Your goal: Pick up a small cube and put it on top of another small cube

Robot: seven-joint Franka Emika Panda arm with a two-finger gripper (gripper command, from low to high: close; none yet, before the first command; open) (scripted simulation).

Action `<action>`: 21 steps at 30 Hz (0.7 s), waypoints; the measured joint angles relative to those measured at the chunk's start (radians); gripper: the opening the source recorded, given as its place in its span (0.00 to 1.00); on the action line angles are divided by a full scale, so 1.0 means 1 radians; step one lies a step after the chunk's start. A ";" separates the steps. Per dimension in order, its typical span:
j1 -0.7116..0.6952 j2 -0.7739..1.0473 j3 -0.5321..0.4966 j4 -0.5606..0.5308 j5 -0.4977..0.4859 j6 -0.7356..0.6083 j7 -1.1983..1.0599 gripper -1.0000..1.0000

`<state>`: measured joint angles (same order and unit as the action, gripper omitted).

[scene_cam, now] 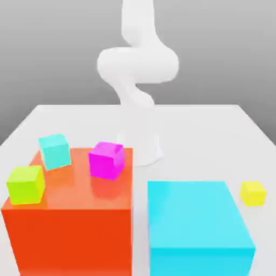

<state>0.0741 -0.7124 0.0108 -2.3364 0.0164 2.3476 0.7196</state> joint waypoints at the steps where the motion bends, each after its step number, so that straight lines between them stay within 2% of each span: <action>1: 0.031 0.038 0.006 -0.016 0.007 0.021 -0.035 0.50; 14: 0.364 0.490 0.145 -0.205 0.059 0.268 -0.428 0.50; 18: 0.445 0.630 0.213 -0.263 0.030 0.345 -0.516 0.50; 21: 0.535 0.737 0.245 -0.306 -0.030 0.402 -0.555 0.50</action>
<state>0.6095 0.0244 0.2562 -2.6426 -0.0132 2.7496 0.1650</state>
